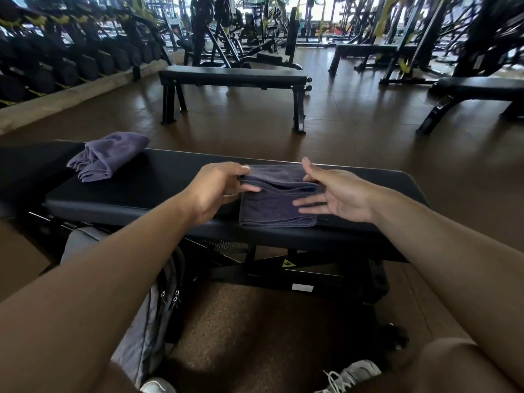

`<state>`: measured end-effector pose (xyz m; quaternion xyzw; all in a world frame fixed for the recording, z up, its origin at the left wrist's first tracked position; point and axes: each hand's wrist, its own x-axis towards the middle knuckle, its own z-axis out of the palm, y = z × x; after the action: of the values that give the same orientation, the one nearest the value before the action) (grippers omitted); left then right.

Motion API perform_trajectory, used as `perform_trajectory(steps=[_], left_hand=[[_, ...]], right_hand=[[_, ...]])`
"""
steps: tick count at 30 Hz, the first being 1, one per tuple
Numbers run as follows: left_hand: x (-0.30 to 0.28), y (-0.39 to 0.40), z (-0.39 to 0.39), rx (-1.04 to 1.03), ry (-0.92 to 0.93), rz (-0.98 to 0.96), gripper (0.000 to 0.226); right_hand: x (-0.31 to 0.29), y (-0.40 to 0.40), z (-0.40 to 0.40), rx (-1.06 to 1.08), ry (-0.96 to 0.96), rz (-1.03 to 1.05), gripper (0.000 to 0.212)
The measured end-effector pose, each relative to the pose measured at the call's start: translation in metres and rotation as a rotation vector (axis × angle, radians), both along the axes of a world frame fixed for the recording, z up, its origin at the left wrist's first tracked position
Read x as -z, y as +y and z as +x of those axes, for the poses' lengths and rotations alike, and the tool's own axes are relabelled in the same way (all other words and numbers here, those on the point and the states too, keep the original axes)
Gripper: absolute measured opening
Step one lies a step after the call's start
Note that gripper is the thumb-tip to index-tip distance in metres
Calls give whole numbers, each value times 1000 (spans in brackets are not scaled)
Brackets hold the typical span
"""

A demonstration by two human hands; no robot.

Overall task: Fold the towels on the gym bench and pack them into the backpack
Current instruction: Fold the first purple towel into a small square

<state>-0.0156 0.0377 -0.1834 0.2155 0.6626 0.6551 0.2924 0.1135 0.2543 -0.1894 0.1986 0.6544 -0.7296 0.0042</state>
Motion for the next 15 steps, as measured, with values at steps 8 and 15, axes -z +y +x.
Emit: perform_trajectory(steps=[8, 15], left_hand=[[4, -14, 11, 81, 204, -240, 11], [11, -17, 15, 117, 384, -440, 8]], right_hand=[[12, -9, -8, 38, -122, 277, 17], [19, -4, -13, 73, -153, 353, 39]])
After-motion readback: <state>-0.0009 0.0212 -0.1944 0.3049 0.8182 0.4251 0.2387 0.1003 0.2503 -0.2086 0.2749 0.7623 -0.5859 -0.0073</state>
